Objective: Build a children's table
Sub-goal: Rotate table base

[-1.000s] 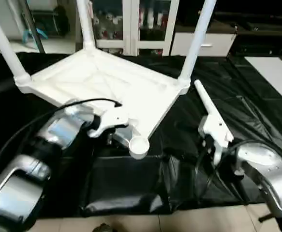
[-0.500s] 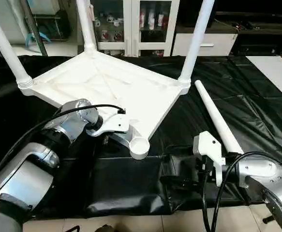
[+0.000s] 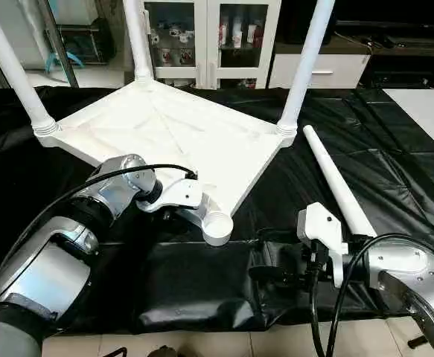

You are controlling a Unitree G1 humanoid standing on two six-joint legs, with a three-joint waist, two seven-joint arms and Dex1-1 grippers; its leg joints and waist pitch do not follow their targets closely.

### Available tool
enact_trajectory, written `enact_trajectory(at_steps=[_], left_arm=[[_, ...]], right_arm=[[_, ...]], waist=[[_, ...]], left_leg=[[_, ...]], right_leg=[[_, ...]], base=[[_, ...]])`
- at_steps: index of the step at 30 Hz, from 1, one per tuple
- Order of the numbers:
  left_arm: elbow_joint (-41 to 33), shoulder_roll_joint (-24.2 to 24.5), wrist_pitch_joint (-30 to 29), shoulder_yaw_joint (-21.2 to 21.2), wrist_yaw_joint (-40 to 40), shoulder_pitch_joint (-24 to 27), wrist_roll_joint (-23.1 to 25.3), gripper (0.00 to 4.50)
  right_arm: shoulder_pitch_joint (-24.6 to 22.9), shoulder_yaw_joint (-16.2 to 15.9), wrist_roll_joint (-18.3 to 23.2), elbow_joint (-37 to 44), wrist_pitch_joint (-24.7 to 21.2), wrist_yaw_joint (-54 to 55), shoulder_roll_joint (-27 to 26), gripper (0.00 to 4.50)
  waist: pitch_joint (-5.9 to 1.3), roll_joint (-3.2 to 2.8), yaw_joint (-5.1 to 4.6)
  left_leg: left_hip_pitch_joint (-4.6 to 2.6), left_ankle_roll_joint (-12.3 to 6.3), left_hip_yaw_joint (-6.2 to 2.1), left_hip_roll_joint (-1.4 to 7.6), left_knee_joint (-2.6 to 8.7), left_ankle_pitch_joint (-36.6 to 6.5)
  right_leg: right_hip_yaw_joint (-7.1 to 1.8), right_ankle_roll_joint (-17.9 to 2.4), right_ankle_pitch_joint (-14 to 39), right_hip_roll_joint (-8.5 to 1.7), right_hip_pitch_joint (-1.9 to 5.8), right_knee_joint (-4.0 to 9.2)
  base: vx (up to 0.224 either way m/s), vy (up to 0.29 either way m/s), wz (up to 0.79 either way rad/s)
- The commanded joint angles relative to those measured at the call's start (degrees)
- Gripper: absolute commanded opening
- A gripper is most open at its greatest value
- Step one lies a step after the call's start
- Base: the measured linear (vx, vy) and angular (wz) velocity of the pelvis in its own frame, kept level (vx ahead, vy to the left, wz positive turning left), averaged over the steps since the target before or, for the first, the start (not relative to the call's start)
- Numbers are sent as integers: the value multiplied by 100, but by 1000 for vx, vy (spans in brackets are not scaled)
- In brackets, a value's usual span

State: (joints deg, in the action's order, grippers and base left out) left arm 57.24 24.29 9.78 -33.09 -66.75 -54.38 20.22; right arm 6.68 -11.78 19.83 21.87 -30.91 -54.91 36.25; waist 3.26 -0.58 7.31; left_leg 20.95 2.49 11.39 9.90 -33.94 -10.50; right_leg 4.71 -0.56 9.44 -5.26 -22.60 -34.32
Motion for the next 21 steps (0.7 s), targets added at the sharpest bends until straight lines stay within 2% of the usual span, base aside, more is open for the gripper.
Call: enact_trajectory(at_steps=[1,6,7,11,13,14,15,17,18,21], left_arm=[[123,-21,-161,-95,-73,128,132,240],[-45,-139,-893,216,-59,280,-103,206],[-45,-139,-893,216,-59,280,-103,200],[-243,-231,-1589,423,384,430,-159,174],[-291,-246,-1729,468,423,460,-187,162],[-475,-257,-2134,564,484,546,-210,162],[-549,-253,-2264,589,491,578,-202,158],[-727,-231,-2508,641,521,661,-182,154],[-820,-225,-2693,691,607,724,-176,151],[-1040,-198,-3173,800,920,884,-123,144]], right_arm=[[57,-35,-24,75,10,28,71,322],[43,-36,-63,21,52,38,52,322],[43,-36,-63,21,52,38,52,322],[85,-47,-93,-46,81,53,26,322],[87,-50,-97,-53,86,51,23,322],[97,-57,-105,-68,95,45,18,322],[100,-60,-106,-72,98,43,17,322],[112,-63,-107,-81,99,42,12,322],[121,-64,-110,-92,104,43,9,322],[128,-72,-119,-99,113,47,5,322]], waist=[[-385,26,10],[-389,36,-5],[-387,37,-13],[-384,42,-11],[-376,50,-11],[-374,56,-11],[-367,53,-22],[-366,71,-71],[-364,65,-106],[-357,81,-151]], left_leg=[[-115,-2,-228,389,437,-1620],[-102,-39,-225,387,430,-1497],[-98,-45,-219,385,426,-1493],[-96,-97,-219,390,427,-1461],[-102,-121,-213,380,423,-1490],[-99,-118,-222,387,429,-1507],[-84,-121,-232,382,433,-1508],[-47,-125,-240,368,443,-1501],[-35,-125,-250,361,449,-1531],[-24,-135,-264,351,445,-1534]], right_leg=[[-320,-1024,1811,-485,237,462],[-317,-1108,1621,-487,243,438],[-319,-1119,1622,-485,245,433],[-315,-1118,1673,-484,240,438],[-317,-1063,1873,-490,233,467],[-315,-1012,2035,-501,238,472],[-309,-976,2126,-495,239,484],[-301,-922,2182,-488,265,480],[-286,-832,2391,-490,267,505],[-275,-736,2631,-495,267,533]], base=[[0,0,0],[0,0,0],[0,0,0],[0,0,0],[0,0,0],[0,0,0],[0,0,0],[0,0,0],[0,0,0],[0,0,0]])
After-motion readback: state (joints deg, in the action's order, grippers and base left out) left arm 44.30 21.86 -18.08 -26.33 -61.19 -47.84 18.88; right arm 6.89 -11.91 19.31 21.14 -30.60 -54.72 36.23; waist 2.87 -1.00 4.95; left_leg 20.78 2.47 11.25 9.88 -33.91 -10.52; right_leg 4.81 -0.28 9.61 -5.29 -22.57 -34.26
